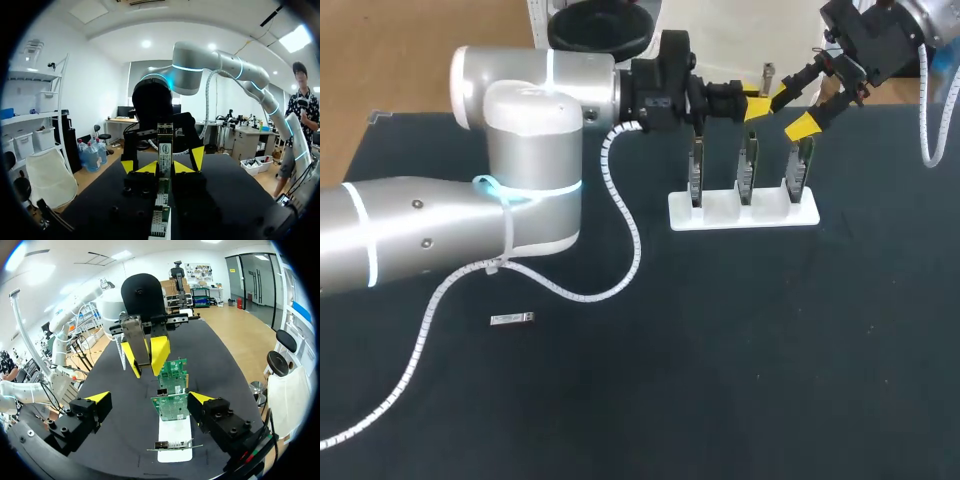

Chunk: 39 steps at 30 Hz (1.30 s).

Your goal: Pick up the optical module with the left hand, and insert it into the network port with the right hand.

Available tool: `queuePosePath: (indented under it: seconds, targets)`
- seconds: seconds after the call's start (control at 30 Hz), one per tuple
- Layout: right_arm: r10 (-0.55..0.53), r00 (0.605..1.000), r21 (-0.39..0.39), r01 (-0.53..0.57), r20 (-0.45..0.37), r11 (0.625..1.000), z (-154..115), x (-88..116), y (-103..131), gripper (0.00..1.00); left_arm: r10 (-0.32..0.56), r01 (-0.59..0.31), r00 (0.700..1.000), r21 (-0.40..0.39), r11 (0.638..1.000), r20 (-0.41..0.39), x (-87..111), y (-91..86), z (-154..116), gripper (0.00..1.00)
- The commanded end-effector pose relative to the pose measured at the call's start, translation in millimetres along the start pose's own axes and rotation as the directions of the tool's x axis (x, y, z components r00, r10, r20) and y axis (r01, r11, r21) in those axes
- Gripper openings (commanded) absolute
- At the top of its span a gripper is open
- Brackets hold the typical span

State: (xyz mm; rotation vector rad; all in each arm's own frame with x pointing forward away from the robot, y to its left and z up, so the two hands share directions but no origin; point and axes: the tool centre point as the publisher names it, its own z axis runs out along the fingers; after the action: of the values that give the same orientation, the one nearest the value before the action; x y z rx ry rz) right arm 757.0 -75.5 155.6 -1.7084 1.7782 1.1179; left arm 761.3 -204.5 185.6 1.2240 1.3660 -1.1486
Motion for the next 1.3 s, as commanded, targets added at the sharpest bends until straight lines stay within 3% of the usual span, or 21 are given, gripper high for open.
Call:
queuePosePath:
  seconds: [0.03, 0.8, 1.3]
  targets:
    - [-0.001, 1.000, 0.008, 0.001, 0.000, 1.000, 1, 0, 3, 1.00, -0.004, 0.004, 1.000, 0.018, 1.000, -0.015, 2.5, 5.8, 2, 0.00]
    - [-0.001, 1.000, 0.008, 0.001, 0.000, 1.000, 1, 0, 3, 1.00, 0.043, -0.043, 0.999, 0.055, 0.998, -0.006, 12.9, -0.3, -4, 0.00]
    - [-0.001, 1.000, 0.008, 0.001, 0.000, 1.000, 1, 0, 3, 1.00, 0.023, -0.023, 1.000, 0.056, 0.998, 0.002, 20.6, 2.1, -1, 0.00]
